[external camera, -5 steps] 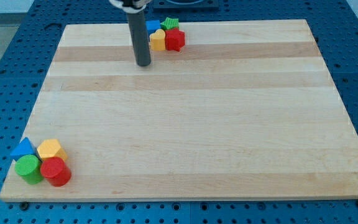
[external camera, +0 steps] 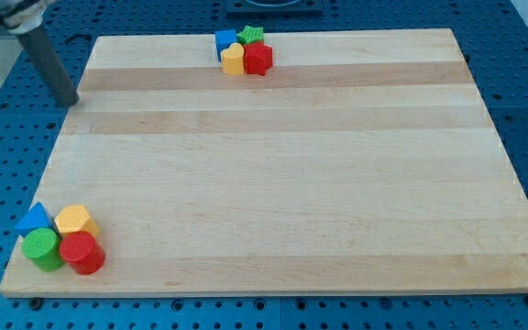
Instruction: Push the blue cube and the green star a bit right
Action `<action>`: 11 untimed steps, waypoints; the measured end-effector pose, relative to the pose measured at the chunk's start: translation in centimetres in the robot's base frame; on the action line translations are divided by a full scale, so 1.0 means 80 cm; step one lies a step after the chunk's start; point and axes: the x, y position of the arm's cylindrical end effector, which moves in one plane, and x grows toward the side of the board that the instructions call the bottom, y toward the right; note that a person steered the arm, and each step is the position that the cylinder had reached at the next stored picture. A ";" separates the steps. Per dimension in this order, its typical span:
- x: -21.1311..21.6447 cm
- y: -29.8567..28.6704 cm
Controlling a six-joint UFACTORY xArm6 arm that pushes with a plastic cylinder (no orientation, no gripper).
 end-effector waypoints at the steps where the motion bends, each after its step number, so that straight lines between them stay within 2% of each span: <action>1: -0.045 0.029; 4: -0.117 0.174; 7: -0.141 0.365; 8: -0.145 0.401; 9: -0.145 0.379; 10: -0.145 0.328; 11: -0.144 0.325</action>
